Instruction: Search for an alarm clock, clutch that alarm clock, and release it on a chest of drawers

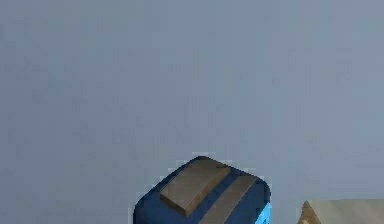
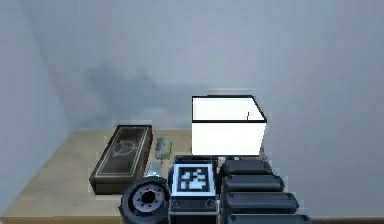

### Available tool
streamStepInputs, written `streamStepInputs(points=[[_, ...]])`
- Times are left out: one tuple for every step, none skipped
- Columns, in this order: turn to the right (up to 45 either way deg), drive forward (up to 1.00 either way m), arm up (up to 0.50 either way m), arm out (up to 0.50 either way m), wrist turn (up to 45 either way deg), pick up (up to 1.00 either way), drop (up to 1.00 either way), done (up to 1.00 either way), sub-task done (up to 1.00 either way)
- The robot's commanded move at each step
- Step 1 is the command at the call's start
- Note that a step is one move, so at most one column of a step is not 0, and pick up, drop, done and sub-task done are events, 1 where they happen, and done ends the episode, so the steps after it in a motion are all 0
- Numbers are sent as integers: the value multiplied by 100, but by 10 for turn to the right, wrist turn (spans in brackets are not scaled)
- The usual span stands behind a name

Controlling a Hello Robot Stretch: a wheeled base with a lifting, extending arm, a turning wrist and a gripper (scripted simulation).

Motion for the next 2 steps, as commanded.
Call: streamStepInputs(points=[[450, 0, 0, 0, 0, 0, 0, 0, 0], [450, 0, 0, 0, 0, 0, 0, 0, 0]])
